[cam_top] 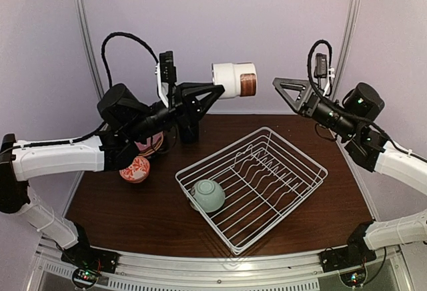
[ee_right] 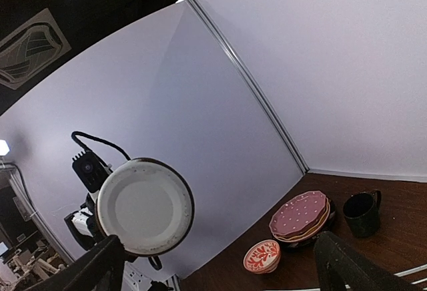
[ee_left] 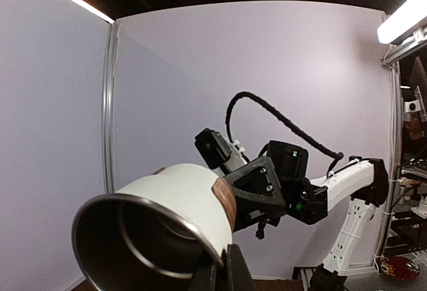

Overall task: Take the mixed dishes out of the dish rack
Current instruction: Pass from the right arm to the left, then place the cup at the center of the board.

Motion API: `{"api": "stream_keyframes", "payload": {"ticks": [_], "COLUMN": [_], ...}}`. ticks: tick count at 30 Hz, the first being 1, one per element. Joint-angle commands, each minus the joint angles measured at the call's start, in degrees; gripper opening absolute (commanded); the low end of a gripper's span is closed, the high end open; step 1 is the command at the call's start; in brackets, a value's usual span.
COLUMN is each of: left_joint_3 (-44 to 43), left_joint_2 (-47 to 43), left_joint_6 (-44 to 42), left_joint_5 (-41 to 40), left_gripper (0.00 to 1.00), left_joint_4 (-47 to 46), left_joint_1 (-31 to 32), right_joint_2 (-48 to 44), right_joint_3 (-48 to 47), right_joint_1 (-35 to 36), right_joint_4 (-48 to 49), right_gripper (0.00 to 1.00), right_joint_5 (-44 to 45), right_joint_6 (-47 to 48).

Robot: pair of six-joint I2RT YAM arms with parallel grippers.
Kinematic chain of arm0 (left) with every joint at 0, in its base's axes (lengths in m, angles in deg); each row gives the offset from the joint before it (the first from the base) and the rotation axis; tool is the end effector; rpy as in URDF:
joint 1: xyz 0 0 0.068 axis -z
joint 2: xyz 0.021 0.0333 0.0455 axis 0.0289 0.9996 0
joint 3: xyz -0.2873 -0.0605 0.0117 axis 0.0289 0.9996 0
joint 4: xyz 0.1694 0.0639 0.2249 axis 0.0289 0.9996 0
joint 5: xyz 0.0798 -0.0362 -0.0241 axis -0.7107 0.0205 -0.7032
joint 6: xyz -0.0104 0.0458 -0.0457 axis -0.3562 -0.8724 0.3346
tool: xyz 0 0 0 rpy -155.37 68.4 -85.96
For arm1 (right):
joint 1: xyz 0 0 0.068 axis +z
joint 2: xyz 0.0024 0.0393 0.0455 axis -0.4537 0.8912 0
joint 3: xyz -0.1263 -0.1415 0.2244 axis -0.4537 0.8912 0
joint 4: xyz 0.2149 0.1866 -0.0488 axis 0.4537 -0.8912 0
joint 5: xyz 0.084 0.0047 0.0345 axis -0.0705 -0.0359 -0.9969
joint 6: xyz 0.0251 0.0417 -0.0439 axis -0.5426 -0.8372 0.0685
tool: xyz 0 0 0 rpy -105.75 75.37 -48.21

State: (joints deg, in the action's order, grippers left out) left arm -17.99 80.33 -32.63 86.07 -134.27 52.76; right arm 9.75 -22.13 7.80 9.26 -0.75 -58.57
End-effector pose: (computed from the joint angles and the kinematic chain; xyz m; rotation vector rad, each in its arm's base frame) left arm 0.1974 -0.3121 0.4071 0.7585 1.0040 -1.3486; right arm 0.2125 0.1797 0.4109 -0.4234 1.4102 1.4597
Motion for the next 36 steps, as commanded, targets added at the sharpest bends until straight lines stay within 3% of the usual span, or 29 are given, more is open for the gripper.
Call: {"api": "stream_keyframes", "payload": {"ticks": [1,6,11,15,22,36], "left_joint_3": [-2.6,-15.3,-22.2,-25.2,-27.7,-38.1], "left_joint_2": [-4.4,-3.5,-0.1,3.4,9.0,28.0], "left_joint_6": [-3.6,-9.3,-13.2,-14.2,-13.3,-15.6], "left_joint_5": [-6.8,-26.2,-37.9,-43.3,-39.3,-38.4], "left_gripper": [0.00,0.00,0.00,0.00,0.00,0.00], "left_joint_4": [12.0,48.2,66.4,74.0,80.2,89.3], "left_joint_1": [-0.9,-1.0,-1.5,-4.2,-12.5,-14.8], "right_joint_2": [-2.5,-3.8,-4.2,-3.1,-3.5,-4.0], "right_joint_3": [1.1,0.6,1.0,0.3,0.3,1.8], "right_joint_1": [-2.4,-3.2,-3.3,-3.3,-3.3,-3.3], "right_joint_4": [-4.7,-11.2,-14.0,-16.2,-18.2,-19.4], "right_gripper": [1.00,1.00,1.00,1.00,1.00,1.00], "right_joint_5": [-1.0,-0.6,-0.7,-0.8,-0.5,1.5], "right_joint_6": [1.7,5.0,7.2,8.3,9.6,10.5]}}
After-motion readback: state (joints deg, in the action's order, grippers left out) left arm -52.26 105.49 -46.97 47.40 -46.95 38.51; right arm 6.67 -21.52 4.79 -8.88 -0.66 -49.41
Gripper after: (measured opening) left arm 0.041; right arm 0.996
